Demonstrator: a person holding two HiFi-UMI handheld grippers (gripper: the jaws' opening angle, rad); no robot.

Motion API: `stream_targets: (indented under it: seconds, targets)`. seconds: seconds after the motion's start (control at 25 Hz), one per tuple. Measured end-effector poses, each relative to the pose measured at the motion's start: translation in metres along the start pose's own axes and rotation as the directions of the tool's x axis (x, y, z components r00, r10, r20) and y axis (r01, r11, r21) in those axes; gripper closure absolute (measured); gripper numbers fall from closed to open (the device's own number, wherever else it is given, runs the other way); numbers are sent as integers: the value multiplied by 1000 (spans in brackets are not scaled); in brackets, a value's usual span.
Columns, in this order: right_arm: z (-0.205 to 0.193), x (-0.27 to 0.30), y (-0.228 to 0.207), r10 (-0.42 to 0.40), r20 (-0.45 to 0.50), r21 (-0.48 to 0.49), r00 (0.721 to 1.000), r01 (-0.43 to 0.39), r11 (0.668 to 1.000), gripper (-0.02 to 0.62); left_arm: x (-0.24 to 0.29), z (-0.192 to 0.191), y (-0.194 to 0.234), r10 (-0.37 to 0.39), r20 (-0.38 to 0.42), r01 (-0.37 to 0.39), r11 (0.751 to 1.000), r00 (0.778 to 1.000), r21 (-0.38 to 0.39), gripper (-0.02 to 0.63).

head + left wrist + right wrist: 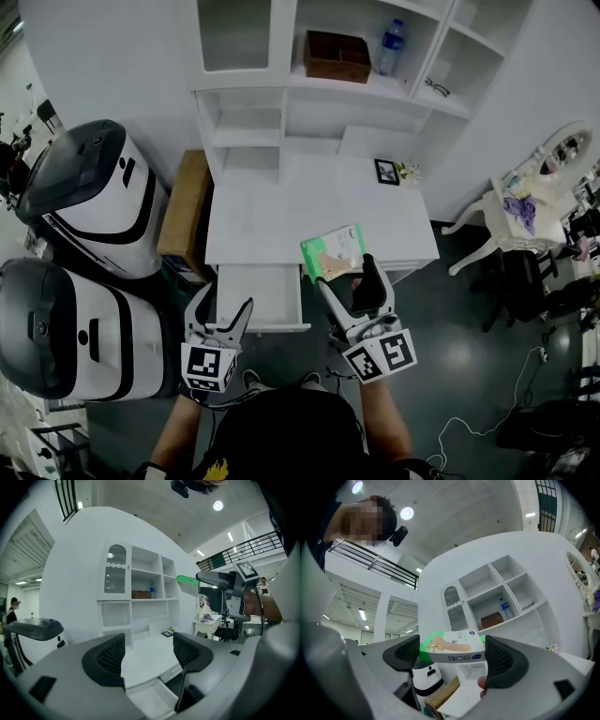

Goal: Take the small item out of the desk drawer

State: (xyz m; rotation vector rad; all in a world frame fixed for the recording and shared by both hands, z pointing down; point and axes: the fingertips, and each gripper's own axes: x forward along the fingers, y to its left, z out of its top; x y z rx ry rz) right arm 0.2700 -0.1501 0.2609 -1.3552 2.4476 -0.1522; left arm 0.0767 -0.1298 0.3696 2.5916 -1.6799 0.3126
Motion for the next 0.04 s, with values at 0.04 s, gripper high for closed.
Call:
stream_targets:
  seconds: [0.04]
  targets:
    - [0,1,1,4,-2,-6,1000,-4,1000,143,0,0,1,1,1,-1,1000,1000,0,278]
